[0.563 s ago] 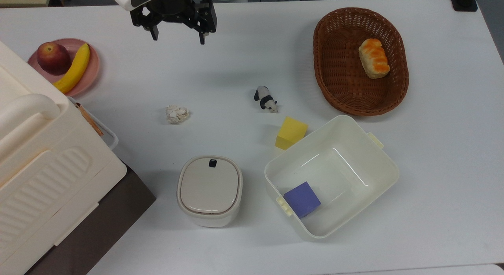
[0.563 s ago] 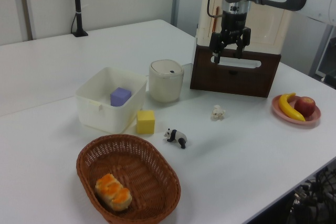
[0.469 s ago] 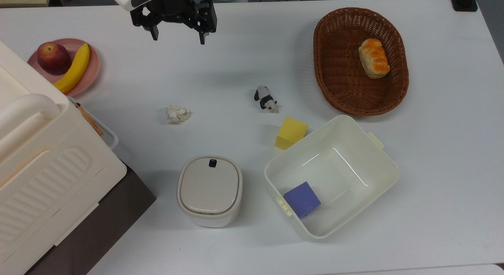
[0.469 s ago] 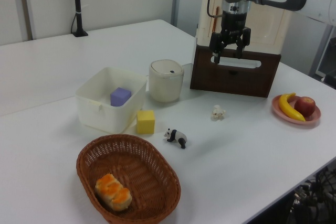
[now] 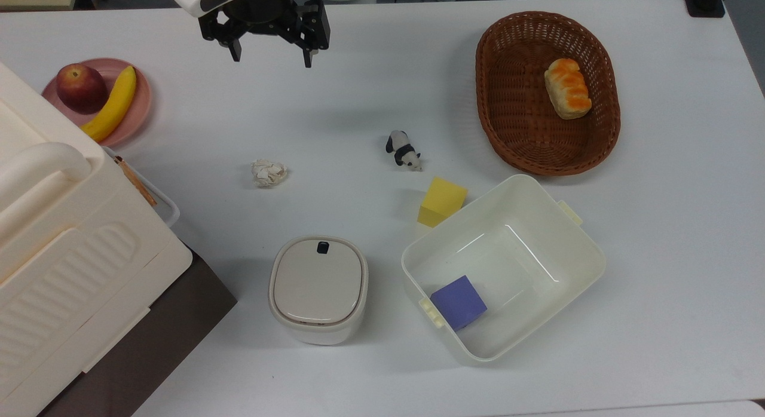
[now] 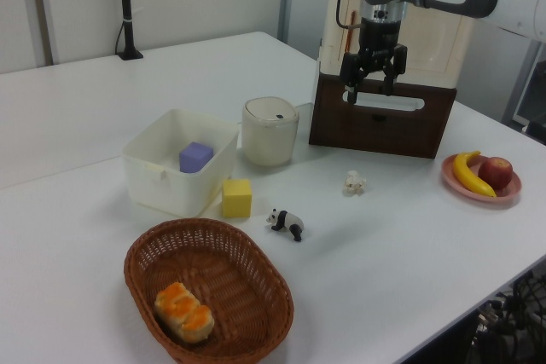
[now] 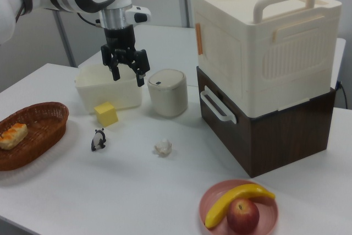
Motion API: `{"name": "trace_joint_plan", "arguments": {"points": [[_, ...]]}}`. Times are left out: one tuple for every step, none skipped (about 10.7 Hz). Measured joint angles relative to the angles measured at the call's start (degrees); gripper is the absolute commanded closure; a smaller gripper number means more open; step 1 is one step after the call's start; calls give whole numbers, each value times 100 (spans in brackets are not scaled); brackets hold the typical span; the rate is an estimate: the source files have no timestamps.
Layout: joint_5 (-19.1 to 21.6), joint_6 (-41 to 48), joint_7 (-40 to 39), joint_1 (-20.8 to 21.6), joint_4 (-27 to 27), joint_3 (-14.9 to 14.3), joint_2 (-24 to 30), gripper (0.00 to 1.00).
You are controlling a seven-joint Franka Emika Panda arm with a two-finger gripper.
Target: Open the trash can
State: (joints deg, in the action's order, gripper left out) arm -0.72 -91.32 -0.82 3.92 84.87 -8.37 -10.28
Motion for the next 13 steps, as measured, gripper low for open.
{"name": "trace_joint_plan", "arguments": {"points": [[0, 0, 0, 0, 0, 0, -5, 0], [0, 0, 0, 0, 0, 0, -13, 0], [0, 0, -1, 0, 0, 0, -23, 0], [0, 0, -4, 0, 0, 0, -32, 0], [0, 0, -8, 0, 0, 0, -46, 0], [0, 0, -10, 0, 0, 0, -62, 0], [0, 0, -12, 0, 0, 0, -73, 0], [0, 0, -15, 0, 0, 1, -79, 0], [0, 0, -48, 0, 8, 1, -89, 0], [0, 0, -151, 0, 18, 1, -103, 0], [0, 0, -247, 0, 45, 1, -112, 0], [0, 0, -290, 0, 93, 1, -116, 0], [-15, -38, -313, 0, 141, 1, -132, 0]]}}
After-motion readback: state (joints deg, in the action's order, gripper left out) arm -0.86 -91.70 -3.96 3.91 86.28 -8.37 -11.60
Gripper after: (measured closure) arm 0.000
